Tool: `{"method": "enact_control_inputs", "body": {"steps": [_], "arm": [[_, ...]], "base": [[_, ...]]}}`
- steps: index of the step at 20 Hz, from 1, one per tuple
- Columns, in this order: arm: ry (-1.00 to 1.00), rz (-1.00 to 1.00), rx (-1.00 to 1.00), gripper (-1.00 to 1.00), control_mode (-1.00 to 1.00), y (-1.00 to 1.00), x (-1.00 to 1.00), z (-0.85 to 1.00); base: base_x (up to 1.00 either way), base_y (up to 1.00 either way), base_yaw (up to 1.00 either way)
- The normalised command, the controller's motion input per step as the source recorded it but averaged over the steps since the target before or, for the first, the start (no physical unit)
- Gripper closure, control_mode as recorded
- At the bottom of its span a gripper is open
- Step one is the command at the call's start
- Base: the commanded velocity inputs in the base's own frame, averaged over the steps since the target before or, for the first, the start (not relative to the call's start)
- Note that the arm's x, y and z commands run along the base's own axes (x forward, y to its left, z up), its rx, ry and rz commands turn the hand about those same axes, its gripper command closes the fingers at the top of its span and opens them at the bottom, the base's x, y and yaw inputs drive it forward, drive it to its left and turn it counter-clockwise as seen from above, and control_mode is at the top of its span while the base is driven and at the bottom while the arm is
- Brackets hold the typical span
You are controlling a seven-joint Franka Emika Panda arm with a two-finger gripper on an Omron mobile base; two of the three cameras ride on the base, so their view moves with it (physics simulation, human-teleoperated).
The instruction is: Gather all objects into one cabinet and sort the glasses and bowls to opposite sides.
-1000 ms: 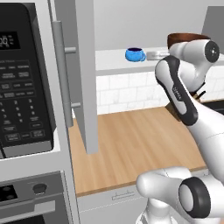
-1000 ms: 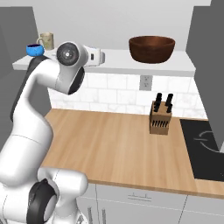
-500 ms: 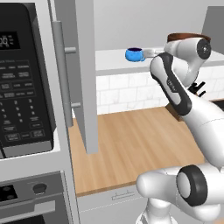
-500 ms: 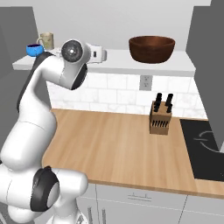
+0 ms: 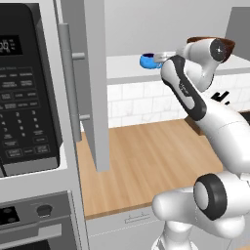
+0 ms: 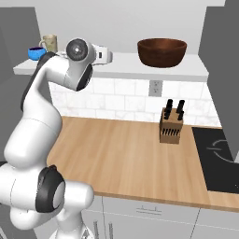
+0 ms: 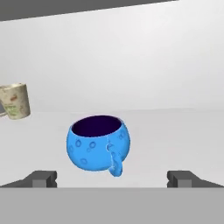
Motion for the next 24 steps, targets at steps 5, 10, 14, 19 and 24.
{"method": "enact_control_inputs", "body": {"steps": [5, 10, 14, 19, 24], "arm": [[0.03, 0.03, 0.00, -1.00, -1.00, 0.12, 0.03, -0.09], [0.01, 0.01, 0.00, -1.00, -1.00, 0.04, 0.14, -0.11], [0.00, 0.00, 0.00, -1.00, -1.00, 0.00, 0.28, -0.13], [0.00, 0.00, 0.00, -1.00, -1.00, 0.00, 0.22, -0.11], [0.00, 0.00, 0.00, -1.00, -1.00, 0.00, 0.15, -0.11]], "base": [[0.00, 0.00, 0.00], [0.00, 0.00, 0.00], [0.00, 0.00, 0.00], [0.00, 0.00, 0.00], [0.00, 0.00, 0.00]]}}
